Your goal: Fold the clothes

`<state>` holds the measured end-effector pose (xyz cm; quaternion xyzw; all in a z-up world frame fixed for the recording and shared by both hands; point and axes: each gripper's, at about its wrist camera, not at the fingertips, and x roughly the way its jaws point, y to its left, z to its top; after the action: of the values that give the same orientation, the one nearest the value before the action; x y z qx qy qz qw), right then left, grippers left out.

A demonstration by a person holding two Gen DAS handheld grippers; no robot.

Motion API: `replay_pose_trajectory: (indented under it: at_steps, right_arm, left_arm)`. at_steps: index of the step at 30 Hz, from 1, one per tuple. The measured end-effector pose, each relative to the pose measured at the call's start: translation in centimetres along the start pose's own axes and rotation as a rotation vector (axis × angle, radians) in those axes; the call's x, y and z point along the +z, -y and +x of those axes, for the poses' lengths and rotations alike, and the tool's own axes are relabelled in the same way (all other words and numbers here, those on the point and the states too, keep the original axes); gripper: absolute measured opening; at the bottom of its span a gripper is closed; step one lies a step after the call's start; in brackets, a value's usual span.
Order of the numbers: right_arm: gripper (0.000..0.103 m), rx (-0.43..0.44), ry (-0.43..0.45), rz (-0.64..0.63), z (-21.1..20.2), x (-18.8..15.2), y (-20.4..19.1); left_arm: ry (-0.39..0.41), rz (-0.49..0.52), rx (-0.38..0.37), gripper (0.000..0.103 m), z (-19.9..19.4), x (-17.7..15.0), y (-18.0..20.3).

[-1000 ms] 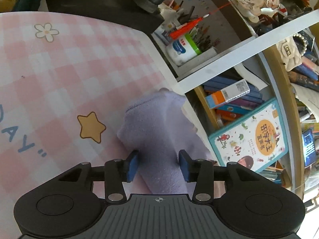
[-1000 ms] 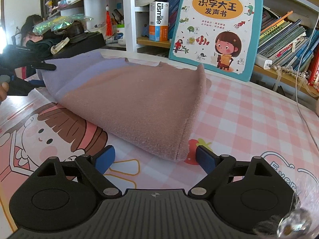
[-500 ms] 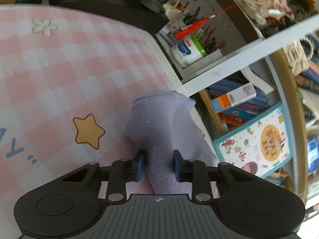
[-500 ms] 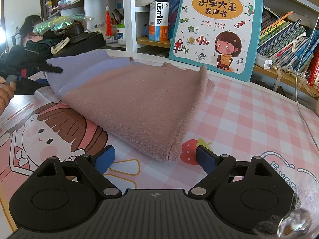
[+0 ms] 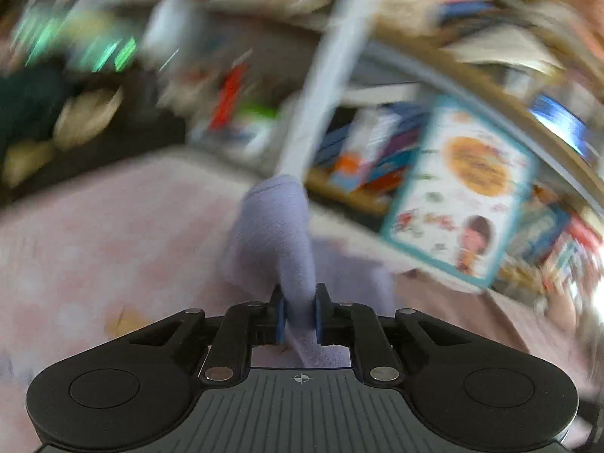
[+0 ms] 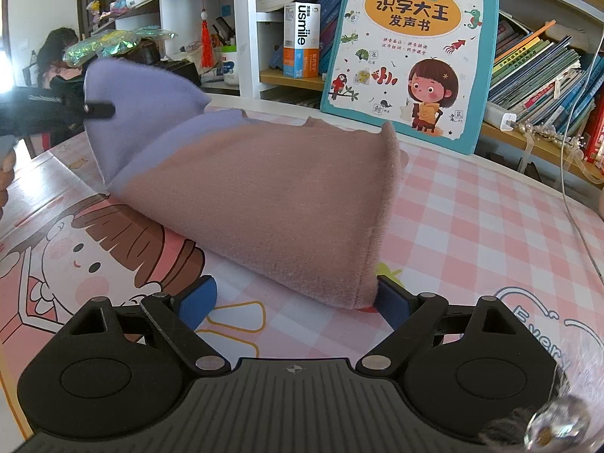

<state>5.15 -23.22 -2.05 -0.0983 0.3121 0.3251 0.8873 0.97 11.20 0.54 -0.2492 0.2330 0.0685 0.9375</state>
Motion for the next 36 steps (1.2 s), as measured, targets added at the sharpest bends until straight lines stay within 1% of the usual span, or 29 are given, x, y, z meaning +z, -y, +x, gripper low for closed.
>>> replay_pose_trajectory:
  at_steps: [1,2,4,5,6,7,9,10,12,13,15,16,17,18,19,21,22,25,28,29,30,32,34,35,36]
  right_arm:
    - [0.089,0.000,0.000,0.000,0.0,0.0,0.0]
    - [0.089,0.000,0.000,0.000,0.0,0.0,0.0]
    - [0.089,0.001,0.000,0.000,0.0,0.0,0.0]
    - [0.089,0.002,-0.001,0.000,0.0,0.0,0.0]
    - [0.090,0.002,-0.001,0.000,0.0,0.0,0.0]
    - [0.090,0.002,-0.001,0.000,0.0,0.0,0.0]
    - [0.090,0.002,-0.001,-0.001,0.0,0.0,0.0]
    - [0.090,0.002,-0.001,-0.001,0.0,0.0,0.0]
    - [0.089,0.003,0.000,0.001,0.0,0.0,0.0]
    - [0.089,0.004,0.001,0.002,0.0,0.0,0.0]
    - [0.089,0.011,0.004,0.011,-0.1,0.0,0.1]
    - [0.089,0.016,0.007,0.017,-0.1,0.0,0.3]
    - [0.089,0.023,0.010,0.029,-0.2,0.0,0.4]
    - [0.089,0.030,0.013,0.043,-0.3,0.0,0.7]
    - [0.089,0.036,0.018,0.062,-0.4,0.1,1.1]
    - [0.089,0.032,0.037,0.096,-0.8,0.3,1.8]
    - [0.089,0.025,0.047,0.112,-1.1,0.5,2.1]
    - [0.089,0.034,0.073,0.165,-1.7,1.0,3.0]
    - [0.084,0.072,0.077,0.208,-1.6,1.8,3.6]
    - [0.079,0.084,0.076,0.208,-1.5,2.1,3.5]
    - [0.077,0.089,0.073,0.195,-1.2,2.4,3.2]
    - [0.076,0.088,0.063,0.146,-0.3,3.1,2.2]
    - [0.068,0.098,0.051,0.104,0.6,3.6,1.1]
    - [0.061,0.105,0.045,0.084,1.1,3.9,0.6]
    - [0.053,0.117,0.040,0.071,1.6,4.1,0.1]
  left_arm:
    - [-0.035,-0.085,0.004,0.014,0.6,0.2,-1.2]
    - [-0.058,-0.154,-0.006,0.016,0.9,0.2,-2.3]
    - [-0.088,-0.262,-0.036,0.019,1.3,0.1,-3.8]
    - [-0.098,-0.292,-0.044,0.025,1.5,0.0,-4.3]
    - [-0.109,-0.321,-0.052,0.035,1.7,0.0,-4.7]
    - [-0.117,-0.352,-0.062,0.038,1.9,-0.1,-5.2]
    - [-0.113,-0.417,-0.102,0.051,2.2,-0.1,-5.9]
    - [-0.112,-0.443,-0.120,0.055,2.4,-0.1,-6.1]
    - [-0.116,-0.425,-0.137,0.063,2.7,0.1,-5.7]
    - [-0.118,-0.417,-0.144,0.064,2.8,0.2,-5.5]
    - [-0.110,-0.411,-0.142,0.063,2.8,0.2,-5.4]
    - [-0.105,-0.408,-0.141,0.061,2.8,0.2,-5.4]
    - [-0.103,-0.406,-0.139,0.051,2.8,0.1,-5.4]
    - [-0.105,-0.409,-0.136,0.038,2.8,0.1,-5.7]
    - [-0.108,-0.412,-0.133,0.030,2.9,0.0,-6.0]
    - [-0.113,-0.418,-0.127,0.020,3.0,-0.2,-6.7]
    - [-0.117,-0.419,-0.125,0.018,3.0,-0.2,-7.0]
    - [-0.134,-0.405,-0.127,0.016,3.0,0.2,-7.4]
    - [-0.117,-0.401,-0.105,0.015,2.2,0.6,-8.2]
    - [-0.111,-0.402,-0.097,0.015,1.8,0.6,-8.6]
    - [-0.106,-0.404,-0.089,0.015,1.5,0.6,-9.0]
    - [-0.095,-0.407,-0.074,0.015,0.7,0.7,-9.8]
    - [-0.085,-0.410,-0.058,0.015,0.0,0.8,-10.6]
    - [-0.080,-0.412,-0.050,0.015,-0.4,0.9,-11.0]
    - [-0.074,-0.411,-0.042,0.015,-0.7,0.9,-11.3]
